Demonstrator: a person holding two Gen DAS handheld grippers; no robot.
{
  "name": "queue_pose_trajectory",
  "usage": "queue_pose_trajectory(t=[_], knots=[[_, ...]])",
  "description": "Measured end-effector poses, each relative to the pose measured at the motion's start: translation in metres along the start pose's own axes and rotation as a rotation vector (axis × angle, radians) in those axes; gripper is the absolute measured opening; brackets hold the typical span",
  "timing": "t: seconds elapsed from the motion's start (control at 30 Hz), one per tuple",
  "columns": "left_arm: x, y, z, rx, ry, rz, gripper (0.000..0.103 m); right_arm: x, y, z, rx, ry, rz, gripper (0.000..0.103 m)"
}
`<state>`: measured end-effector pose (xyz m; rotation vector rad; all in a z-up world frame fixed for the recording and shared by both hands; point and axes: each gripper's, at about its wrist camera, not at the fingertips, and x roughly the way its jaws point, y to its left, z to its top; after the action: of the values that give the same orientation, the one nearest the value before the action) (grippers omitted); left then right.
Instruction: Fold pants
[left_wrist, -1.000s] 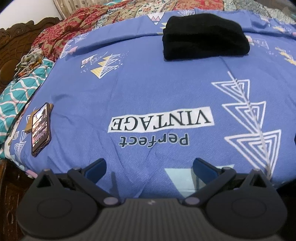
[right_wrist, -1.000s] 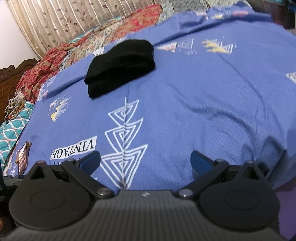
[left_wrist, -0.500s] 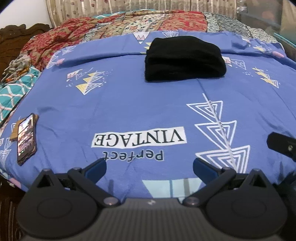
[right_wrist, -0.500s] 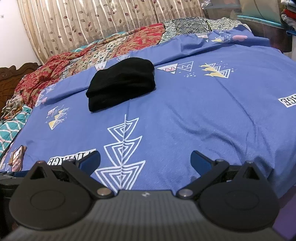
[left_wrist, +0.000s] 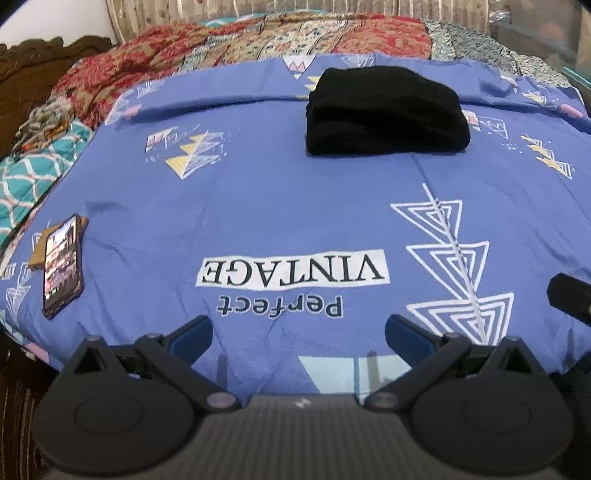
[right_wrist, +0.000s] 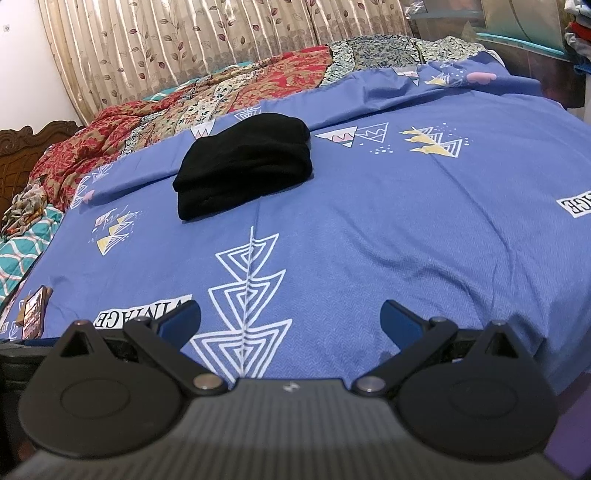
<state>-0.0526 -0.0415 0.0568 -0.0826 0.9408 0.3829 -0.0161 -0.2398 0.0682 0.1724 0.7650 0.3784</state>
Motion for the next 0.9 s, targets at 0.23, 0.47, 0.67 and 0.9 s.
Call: queue_pose_trajectory(t=[0.23,0.47,0.67,0.9], knots=[[0.0036,-0.0017,-0.0024,0.008,0.021,0.022,0.103,0.0,0.0017,-0.001,0.006,0.002,-0.001,0.103],[0.0042,-0.0033,-0.0039,0.019,0.026,0.031,0.103,-0.0003,0.0013,-0.0023,0.016,0.005,0.001,0.103],[0.006,-0.003,-0.004,0.019,0.038,0.028,0.103,-0.0005,0.0006,-0.0035,0.024,0.005,0.002,0.103],[0.0079,-0.004,-0.0058,0.015,0.054,0.028,0.103,0.0013,-0.0016,-0.0038,0.034,0.014,0.005,0.103]])
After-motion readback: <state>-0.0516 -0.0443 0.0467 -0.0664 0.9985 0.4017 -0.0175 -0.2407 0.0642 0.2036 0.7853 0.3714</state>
